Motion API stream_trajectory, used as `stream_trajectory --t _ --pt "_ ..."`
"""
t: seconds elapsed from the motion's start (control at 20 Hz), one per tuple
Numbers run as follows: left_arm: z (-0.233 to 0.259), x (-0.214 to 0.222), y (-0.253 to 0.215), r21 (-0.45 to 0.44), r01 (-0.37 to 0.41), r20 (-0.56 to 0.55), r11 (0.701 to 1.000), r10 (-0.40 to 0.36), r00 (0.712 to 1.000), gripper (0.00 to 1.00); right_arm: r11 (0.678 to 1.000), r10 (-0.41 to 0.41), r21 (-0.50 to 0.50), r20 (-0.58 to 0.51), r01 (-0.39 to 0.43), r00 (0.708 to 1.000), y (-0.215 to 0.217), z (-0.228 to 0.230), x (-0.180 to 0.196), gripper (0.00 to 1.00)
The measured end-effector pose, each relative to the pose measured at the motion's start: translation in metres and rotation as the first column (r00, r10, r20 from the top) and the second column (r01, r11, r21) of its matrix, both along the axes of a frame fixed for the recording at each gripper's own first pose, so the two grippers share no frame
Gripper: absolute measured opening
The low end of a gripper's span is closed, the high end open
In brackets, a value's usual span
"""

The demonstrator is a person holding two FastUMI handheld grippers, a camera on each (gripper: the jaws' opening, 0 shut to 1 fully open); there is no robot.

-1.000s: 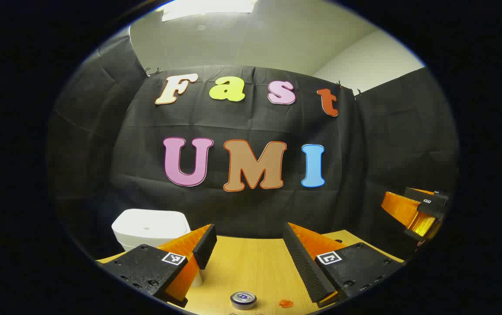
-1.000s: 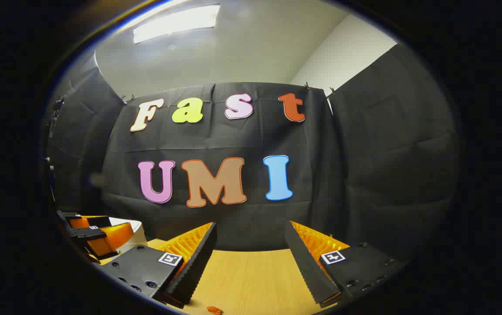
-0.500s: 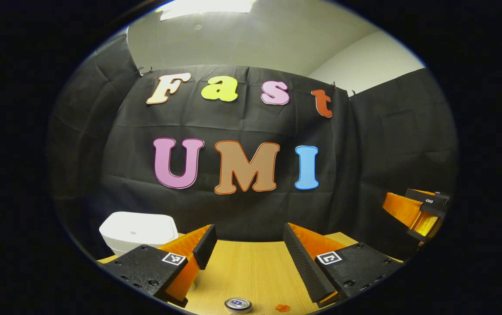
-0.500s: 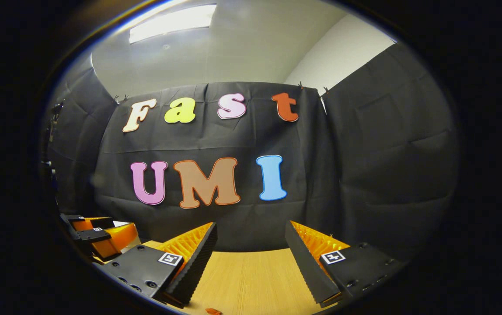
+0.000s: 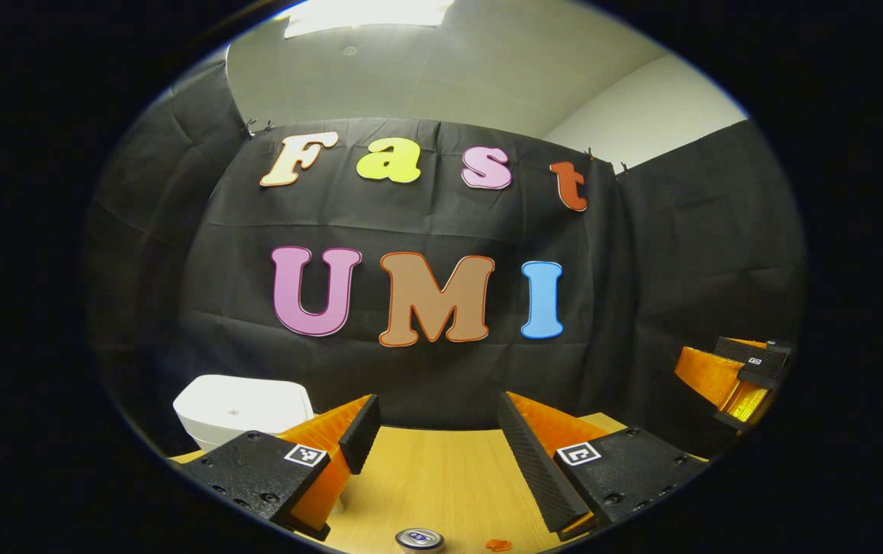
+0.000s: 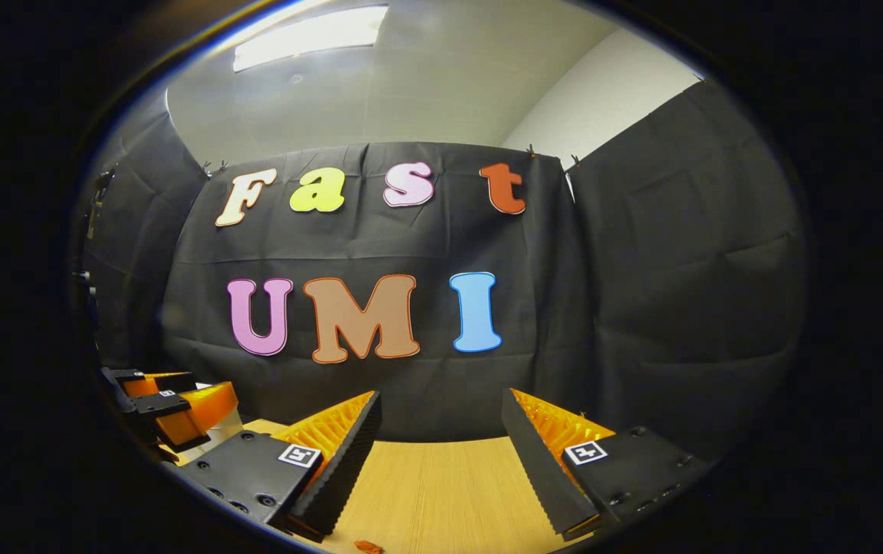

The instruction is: Press the lid of the desktop garbage bin to open it, pick up the crumpled paper on the desktop and throw it into the bin, then pick up the pop can on the desktop and drop it into the bin, and finally close the garbage bin lid.

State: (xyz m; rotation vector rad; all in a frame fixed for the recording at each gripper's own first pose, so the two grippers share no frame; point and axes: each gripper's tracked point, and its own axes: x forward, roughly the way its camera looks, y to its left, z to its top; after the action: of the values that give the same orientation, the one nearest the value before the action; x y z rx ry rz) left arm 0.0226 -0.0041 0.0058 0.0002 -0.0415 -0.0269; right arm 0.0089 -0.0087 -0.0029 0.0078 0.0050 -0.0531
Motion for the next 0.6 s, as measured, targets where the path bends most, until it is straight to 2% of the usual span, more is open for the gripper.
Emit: stream_trajectory --t 0.6 --pt "0.005 -0.013 0.021 0.011 -0.065 0.017 0.998 0.064 0.998 0.93 0.999 0.049 -0.005 -0.022 -0.049 0.999 0.015 -0.005 0.007 0.99"
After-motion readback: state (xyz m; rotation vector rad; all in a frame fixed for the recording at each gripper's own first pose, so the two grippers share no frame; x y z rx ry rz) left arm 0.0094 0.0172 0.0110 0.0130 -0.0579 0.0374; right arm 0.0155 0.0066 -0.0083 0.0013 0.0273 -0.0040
